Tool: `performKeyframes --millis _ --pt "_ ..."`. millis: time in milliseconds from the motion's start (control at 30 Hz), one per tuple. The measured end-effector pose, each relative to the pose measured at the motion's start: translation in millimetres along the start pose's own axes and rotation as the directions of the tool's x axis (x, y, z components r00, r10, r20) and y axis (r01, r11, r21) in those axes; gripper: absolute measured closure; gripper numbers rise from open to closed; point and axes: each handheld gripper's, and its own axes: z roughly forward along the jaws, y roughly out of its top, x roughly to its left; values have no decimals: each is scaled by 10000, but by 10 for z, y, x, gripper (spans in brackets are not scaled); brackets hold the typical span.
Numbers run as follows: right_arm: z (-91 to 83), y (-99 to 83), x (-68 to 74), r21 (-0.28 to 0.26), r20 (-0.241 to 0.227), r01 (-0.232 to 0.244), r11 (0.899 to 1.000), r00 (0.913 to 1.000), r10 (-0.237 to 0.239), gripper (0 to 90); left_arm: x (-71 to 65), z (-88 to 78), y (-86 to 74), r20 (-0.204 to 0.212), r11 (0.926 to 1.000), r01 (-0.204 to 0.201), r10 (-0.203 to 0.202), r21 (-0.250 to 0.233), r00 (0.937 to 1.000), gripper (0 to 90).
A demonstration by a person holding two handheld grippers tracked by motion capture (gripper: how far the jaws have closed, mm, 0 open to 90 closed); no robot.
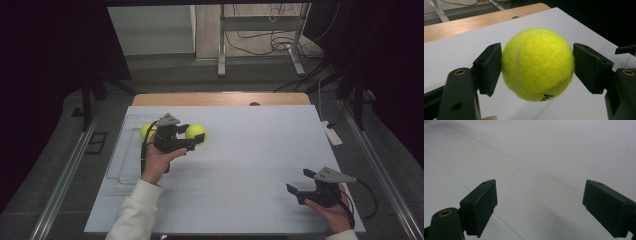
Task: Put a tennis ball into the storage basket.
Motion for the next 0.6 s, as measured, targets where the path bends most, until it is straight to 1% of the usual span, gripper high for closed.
performKeyframes --millis 200,267,600 --pt "-1 -1 -2 -3 -12 2 10000 10000 -2 131 18 -17 -19 -112 10000 -20 21 70 9999 276" --pt "-1 -1 -5 -31 -29 -21 10000 10000 21 131 30 -27 -26 -247 9999 -57 59 89 9997 276" --pt "0 0 -4 4 -15 11 10000 10000 -11 131 75 -82 -36 -361 10000 40 -40 -3 9993 276"
